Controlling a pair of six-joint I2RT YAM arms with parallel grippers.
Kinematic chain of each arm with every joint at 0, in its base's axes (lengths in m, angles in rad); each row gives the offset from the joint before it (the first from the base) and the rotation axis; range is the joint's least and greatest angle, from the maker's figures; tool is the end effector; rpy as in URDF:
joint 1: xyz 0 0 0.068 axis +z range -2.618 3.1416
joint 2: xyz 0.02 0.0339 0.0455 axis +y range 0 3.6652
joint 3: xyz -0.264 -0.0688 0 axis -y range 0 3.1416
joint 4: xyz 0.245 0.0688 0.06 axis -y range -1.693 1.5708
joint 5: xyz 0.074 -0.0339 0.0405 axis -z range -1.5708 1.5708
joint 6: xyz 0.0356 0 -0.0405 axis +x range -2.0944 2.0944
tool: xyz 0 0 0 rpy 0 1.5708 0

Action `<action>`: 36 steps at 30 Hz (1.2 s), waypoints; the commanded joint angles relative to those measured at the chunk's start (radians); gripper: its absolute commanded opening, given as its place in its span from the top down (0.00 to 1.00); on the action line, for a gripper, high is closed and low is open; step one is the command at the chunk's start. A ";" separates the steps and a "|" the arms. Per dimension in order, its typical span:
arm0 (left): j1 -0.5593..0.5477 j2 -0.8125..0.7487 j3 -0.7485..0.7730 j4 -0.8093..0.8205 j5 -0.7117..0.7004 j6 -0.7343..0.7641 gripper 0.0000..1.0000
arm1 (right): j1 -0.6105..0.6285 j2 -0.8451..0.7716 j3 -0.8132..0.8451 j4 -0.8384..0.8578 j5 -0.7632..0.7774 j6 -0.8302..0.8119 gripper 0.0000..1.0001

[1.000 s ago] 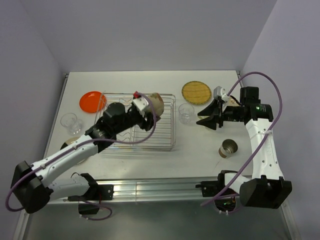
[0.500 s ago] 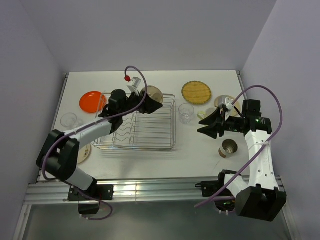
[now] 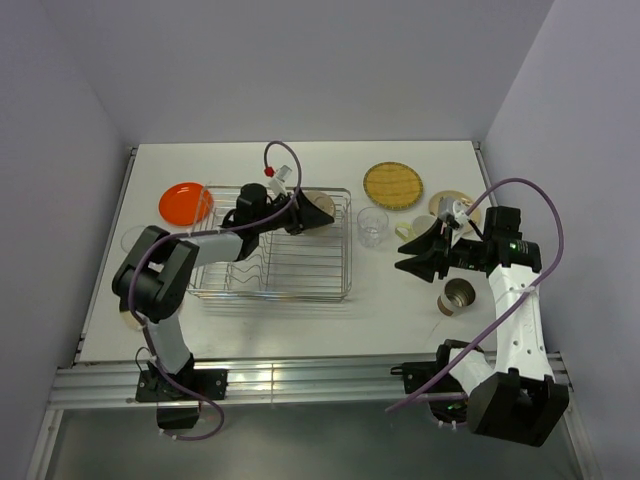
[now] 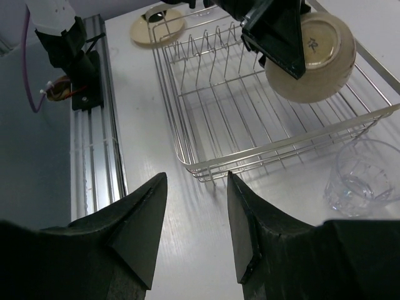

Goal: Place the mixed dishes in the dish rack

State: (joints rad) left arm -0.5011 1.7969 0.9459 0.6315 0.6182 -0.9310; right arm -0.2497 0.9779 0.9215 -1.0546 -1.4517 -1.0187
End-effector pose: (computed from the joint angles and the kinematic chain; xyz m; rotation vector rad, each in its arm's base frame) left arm 0.3289 -0.2037 0.2037 0.0728 2.0419 -1.5182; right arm 0.1591 -0.0041 0.3084 -0.9910 1.4823 1.0060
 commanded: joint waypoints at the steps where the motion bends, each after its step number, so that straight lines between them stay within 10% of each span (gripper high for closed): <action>1: -0.001 0.021 0.062 0.188 0.054 -0.086 0.62 | -0.011 -0.001 -0.007 -0.004 -0.061 -0.038 0.50; 11: -0.005 0.122 0.116 0.218 0.080 -0.143 0.61 | -0.020 0.119 0.042 -0.386 -0.104 -0.467 0.50; 36: -0.040 0.274 0.203 0.111 0.040 -0.127 0.47 | -0.023 0.100 0.030 -0.389 -0.101 -0.494 0.51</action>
State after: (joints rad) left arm -0.5327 2.0930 1.1011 0.6636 0.6502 -1.0637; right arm -0.2665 1.0985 0.9329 -1.3392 -1.4670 -1.4876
